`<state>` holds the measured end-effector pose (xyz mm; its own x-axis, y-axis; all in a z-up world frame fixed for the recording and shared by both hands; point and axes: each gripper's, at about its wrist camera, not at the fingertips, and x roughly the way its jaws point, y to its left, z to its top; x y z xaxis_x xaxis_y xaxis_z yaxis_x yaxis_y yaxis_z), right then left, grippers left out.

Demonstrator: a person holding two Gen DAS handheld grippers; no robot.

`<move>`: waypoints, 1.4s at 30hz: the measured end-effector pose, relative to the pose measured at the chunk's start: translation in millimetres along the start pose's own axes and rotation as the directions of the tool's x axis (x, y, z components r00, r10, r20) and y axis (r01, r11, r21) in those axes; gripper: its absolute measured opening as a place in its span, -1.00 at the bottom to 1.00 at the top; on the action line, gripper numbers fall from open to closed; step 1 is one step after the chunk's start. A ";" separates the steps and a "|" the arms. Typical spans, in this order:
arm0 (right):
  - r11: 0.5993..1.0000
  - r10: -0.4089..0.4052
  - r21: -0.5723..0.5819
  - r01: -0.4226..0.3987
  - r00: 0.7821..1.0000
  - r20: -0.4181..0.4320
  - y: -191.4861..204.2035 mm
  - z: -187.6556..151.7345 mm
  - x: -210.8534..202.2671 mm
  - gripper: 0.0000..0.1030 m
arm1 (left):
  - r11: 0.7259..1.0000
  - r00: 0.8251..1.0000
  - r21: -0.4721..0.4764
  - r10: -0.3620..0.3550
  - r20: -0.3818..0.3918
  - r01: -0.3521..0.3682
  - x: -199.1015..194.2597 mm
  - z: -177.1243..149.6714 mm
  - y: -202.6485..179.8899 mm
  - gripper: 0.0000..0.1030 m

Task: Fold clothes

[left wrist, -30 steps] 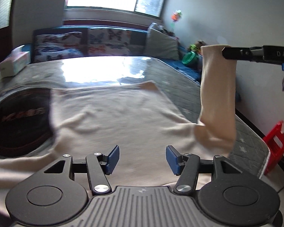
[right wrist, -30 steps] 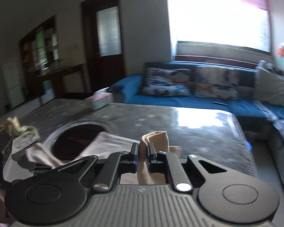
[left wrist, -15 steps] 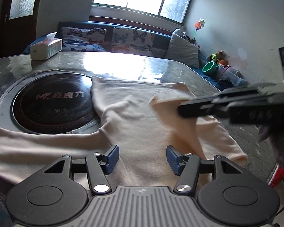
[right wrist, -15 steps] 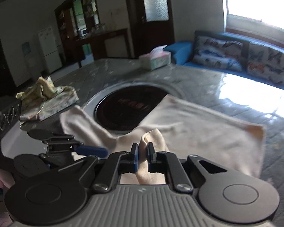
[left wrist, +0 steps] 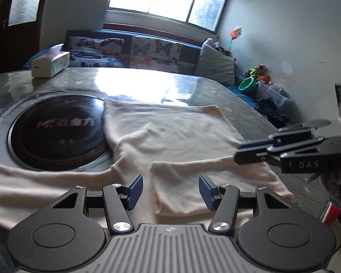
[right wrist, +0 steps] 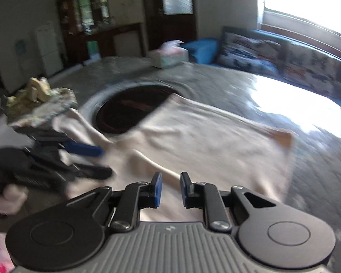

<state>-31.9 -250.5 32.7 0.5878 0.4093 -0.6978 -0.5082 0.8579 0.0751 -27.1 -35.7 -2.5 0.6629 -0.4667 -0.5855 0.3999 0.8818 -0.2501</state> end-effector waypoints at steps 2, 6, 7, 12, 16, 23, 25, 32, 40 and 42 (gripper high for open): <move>0.999 -0.039 0.018 0.039 0.999 -0.016 -13.4 -9.4 -4.3 -0.68 | 1.000 1.000 0.005 -0.021 -0.003 0.021 6.8 2.4 -2.2 0.03; 0.993 -0.098 0.056 0.100 0.994 -0.039 -36.5 -25.8 -7.9 -0.68 | 0.999 0.999 0.014 -0.043 -0.018 0.043 20.5 7.5 -7.1 -0.05; 0.992 -0.101 0.067 0.104 0.994 -0.042 -39.8 -28.6 -7.5 -0.68 | 0.999 0.999 0.015 -0.045 -0.020 0.045 23.8 8.4 -7.4 -0.06; 0.991 -0.107 0.076 0.111 0.993 -0.057 -47.8 -39.0 -1.7 -0.69 | 0.999 0.998 0.006 -0.042 -0.047 0.042 40.1 10.4 -3.1 -0.10; 0.992 -0.110 0.051 0.111 0.994 -0.022 -43.5 -34.8 -7.0 -0.68 | 1.000 0.998 0.001 -0.028 -0.062 0.028 46.2 8.7 2.0 -0.10; 0.993 -0.103 0.044 0.105 0.994 -0.034 -40.0 -38.7 -1.2 -0.67 | 0.999 0.999 -0.031 -0.022 -0.042 0.021 34.3 9.9 8.5 -0.06; 0.995 -0.094 0.034 0.095 0.995 -0.023 -35.6 -35.9 -5.1 -0.66 | 0.999 1.000 -0.042 -0.011 -0.022 0.010 22.8 10.4 13.9 -0.06; 0.998 -0.016 -0.063 0.014 0.999 -0.035 -4.4 -24.9 5.6 -0.64 | 0.983 0.987 -0.102 0.159 0.028 -0.156 -23.5 5.6 52.8 -0.02; 0.982 0.084 -0.164 -0.091 0.995 -0.050 40.6 -12.4 29.5 -0.62 | 0.903 0.922 -0.224 0.384 0.039 -0.367 -71.2 -8.1 113.1 0.00; 0.975 0.109 -0.189 -0.117 0.993 -0.055 51.9 -9.2 35.5 -0.62 | 0.876 0.901 -0.256 0.432 0.039 -0.409 -80.1 -12.7 123.8 0.00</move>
